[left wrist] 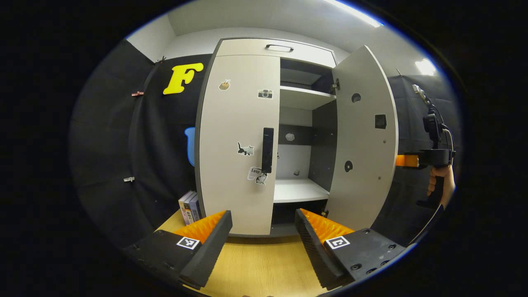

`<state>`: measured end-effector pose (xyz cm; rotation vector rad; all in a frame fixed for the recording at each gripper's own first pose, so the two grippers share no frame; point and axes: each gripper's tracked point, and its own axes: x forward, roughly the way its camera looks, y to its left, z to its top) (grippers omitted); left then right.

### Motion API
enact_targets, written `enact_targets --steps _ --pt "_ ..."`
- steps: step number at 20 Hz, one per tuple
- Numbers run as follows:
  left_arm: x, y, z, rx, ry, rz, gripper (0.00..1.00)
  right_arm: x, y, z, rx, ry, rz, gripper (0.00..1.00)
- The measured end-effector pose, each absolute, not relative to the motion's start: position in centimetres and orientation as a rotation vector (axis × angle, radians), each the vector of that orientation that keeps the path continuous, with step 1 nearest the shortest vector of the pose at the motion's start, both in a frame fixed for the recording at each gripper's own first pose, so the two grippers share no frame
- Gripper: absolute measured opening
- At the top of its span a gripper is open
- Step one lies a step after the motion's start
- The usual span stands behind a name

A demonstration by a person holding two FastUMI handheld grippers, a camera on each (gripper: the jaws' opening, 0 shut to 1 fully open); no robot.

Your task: Open the right door of the double-door shoe cabinet with the right hand, and open the left door with the left hand.

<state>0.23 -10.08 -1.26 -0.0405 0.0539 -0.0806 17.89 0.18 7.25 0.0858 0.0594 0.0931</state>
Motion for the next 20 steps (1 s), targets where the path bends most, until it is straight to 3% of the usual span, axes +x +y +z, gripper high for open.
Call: enact_targets --steps 5,10,13,14,15,16,18,20 --pt "0.6 -9.8 -1.4 -0.043 0.060 -0.063 0.95 17.3 -0.4 7.1 0.055 0.050 0.073 0.05" --pt "1.9 -9.0 -1.4 -0.017 0.055 -0.042 0.95 15.9 -1.7 5.5 -0.032 0.079 0.062 0.14" --pt "3.3 -8.3 -0.3 0.001 0.030 -0.026 0.95 14.3 -2.2 4.3 -0.013 0.107 0.037 0.36" --pt "4.0 -8.1 0.2 0.005 0.019 -0.022 0.95 14.1 -2.2 3.8 0.002 0.112 0.037 0.57" --pt "4.6 -7.9 0.7 0.009 0.009 -0.014 0.95 13.7 -2.3 3.3 0.013 0.120 0.037 0.65" --pt "5.2 -7.6 1.4 0.012 -0.007 -0.004 0.95 13.3 -2.6 2.7 0.022 0.131 0.031 0.86" --pt "6.7 -7.6 2.9 0.024 -0.045 0.002 0.95 12.5 -3.5 1.8 0.031 0.147 -0.001 0.99" --pt "8.5 -7.6 4.1 0.042 -0.069 0.003 0.95 12.0 -4.1 1.2 0.042 0.149 -0.026 1.00"
